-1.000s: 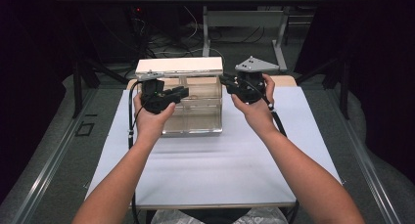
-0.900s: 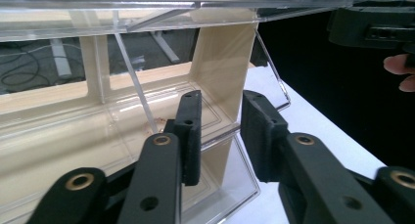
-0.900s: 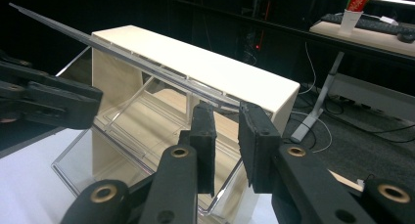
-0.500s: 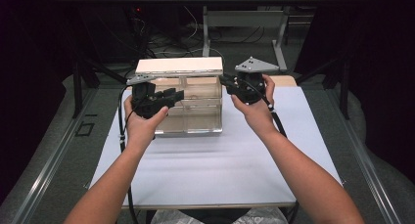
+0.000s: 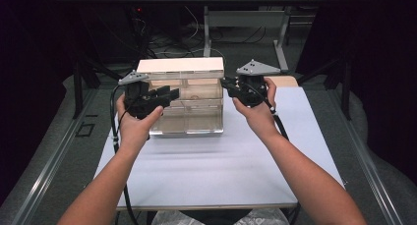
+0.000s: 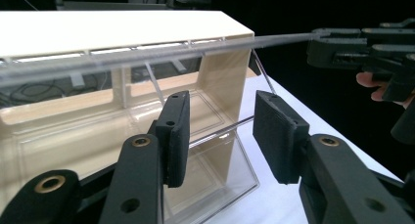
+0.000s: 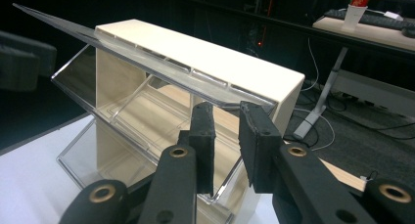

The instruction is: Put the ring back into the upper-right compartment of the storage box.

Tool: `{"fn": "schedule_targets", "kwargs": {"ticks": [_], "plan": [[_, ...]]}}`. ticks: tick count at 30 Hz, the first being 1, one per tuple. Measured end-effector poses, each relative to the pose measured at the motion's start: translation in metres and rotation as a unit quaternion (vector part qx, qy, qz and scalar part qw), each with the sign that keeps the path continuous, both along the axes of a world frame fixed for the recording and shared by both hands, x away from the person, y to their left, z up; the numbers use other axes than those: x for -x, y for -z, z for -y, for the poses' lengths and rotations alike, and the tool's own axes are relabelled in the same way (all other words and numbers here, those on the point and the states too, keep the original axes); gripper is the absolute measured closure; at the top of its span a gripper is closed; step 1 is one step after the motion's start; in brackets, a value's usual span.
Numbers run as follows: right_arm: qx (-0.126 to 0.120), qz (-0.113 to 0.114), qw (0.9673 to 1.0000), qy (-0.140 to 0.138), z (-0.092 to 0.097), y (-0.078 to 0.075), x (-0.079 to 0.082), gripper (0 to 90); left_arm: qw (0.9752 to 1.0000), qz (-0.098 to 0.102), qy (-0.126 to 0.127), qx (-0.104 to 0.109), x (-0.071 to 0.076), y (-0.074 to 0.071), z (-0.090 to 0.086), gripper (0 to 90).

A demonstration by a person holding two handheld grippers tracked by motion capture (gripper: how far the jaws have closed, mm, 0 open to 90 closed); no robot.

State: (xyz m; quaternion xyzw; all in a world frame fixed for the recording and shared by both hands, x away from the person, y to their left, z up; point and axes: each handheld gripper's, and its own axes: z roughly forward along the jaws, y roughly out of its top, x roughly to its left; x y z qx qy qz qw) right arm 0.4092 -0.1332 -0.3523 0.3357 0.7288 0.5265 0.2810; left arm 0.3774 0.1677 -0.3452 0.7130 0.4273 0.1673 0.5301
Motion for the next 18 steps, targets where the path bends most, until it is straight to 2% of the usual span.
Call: {"fn": "schedule_targets", "kwargs": {"ticks": [7, 18], "plan": [[-0.001, -0.006, 1.0, -0.002, 0.001, 0.004, 0.001, 76.9, 0.9999, 0.006, -0.008, -0.001, 0.003, -0.005, -0.007, 56.2], [-0.004, -0.014, 0.9999, -0.001, 0.001, 0.009, 0.003, 76.9, 0.9997, 0.011, -0.021, -0.005, 0.0, -0.011, -0.013, 72.1]]}}
